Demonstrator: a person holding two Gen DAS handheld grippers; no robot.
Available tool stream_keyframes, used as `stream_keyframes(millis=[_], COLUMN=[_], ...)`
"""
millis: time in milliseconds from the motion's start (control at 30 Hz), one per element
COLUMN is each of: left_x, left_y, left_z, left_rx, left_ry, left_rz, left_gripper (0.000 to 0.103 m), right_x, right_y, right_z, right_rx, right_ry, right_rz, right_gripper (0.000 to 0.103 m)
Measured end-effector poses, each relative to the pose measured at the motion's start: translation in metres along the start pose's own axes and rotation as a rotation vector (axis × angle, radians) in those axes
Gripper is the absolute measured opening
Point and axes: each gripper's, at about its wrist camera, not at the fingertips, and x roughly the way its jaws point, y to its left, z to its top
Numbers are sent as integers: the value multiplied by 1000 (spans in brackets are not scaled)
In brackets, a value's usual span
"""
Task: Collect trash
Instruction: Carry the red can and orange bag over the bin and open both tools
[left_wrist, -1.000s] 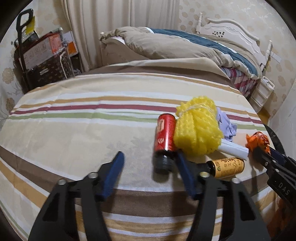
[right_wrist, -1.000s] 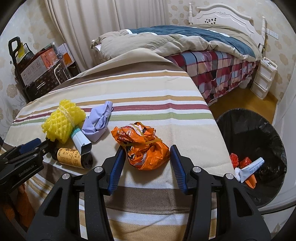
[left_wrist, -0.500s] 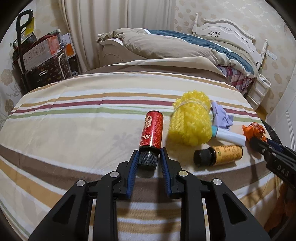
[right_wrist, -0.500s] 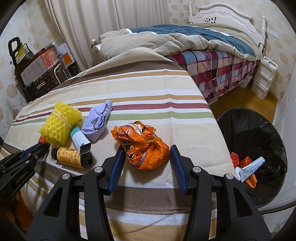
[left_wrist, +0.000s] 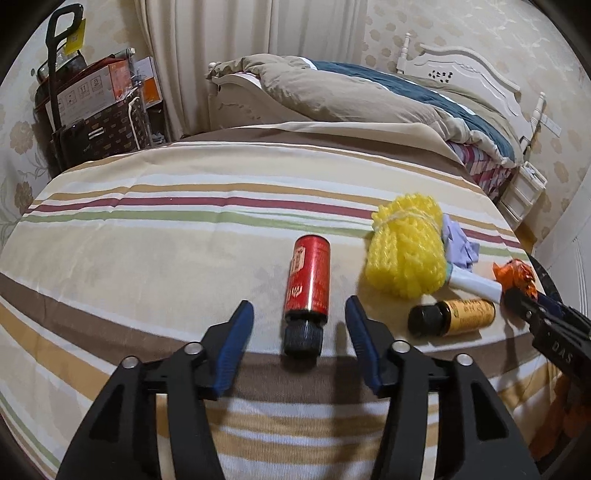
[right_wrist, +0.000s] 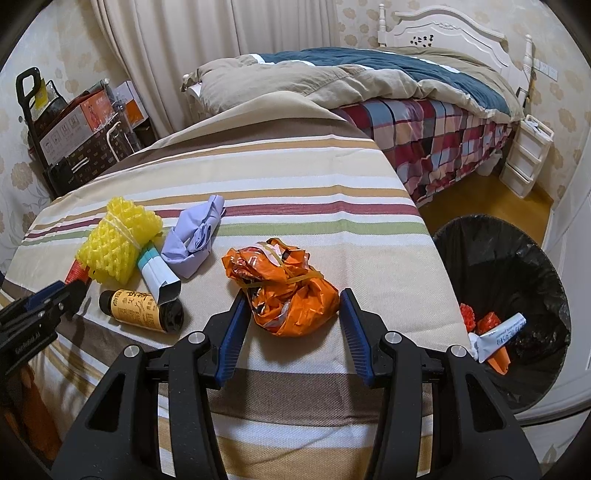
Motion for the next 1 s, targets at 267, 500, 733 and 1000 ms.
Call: stream_keyframes(millis=[267,500,733,1000], left_x=[7,4,-7,-38], left_y=[-2,-3,-5,-31], left_z=[5,2,-4,-13], left_rx=[30,43,33,58], left_ry=[1,-7,-18,-72], left_rz=[8,-2,-14,-67], left_gripper=[33,27,27,27], right_x=[0,-4,-16,-40], right_y=[0,2,-2,-20], right_z=[0,-3,-9,-24], right_rx=[-2,-2,3,34], right_ry=[1,-10,-28,-60], right_rz=[-1,-6,-6,-24], right_gripper=[48,46,46,46])
